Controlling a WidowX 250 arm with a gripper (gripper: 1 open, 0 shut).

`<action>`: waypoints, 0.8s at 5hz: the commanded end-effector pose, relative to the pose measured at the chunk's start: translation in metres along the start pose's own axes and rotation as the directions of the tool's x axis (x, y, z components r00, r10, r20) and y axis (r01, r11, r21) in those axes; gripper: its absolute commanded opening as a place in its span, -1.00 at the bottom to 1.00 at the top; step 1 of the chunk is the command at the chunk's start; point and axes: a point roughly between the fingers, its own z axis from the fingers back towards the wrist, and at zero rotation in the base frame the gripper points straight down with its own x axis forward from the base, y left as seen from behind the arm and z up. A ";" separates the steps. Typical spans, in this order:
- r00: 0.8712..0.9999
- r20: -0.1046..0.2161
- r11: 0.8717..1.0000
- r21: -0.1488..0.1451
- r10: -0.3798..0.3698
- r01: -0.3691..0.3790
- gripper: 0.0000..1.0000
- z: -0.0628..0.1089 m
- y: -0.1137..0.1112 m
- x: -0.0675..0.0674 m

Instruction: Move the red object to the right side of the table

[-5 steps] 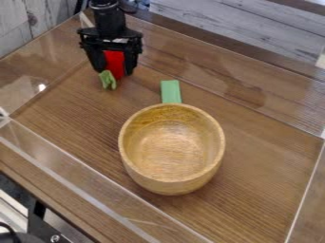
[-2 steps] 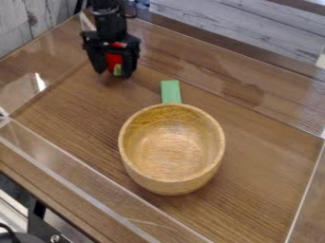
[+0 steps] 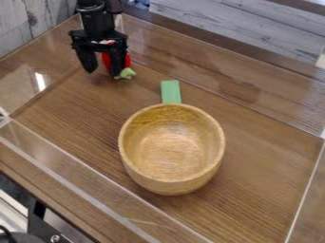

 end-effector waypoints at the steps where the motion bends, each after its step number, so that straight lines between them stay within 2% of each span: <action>1: 0.998 0.048 0.999 0.018 -0.044 0.043 -1.00 0.013 -0.001 0.006; 2: 0.998 0.054 0.999 0.021 -0.028 0.027 -1.00 0.028 -0.005 0.009; 3: 0.995 0.094 1.000 0.020 -0.009 0.007 -1.00 0.064 -0.012 0.012; 4: 0.990 0.135 0.999 0.006 -0.040 0.039 -1.00 0.089 -0.024 0.014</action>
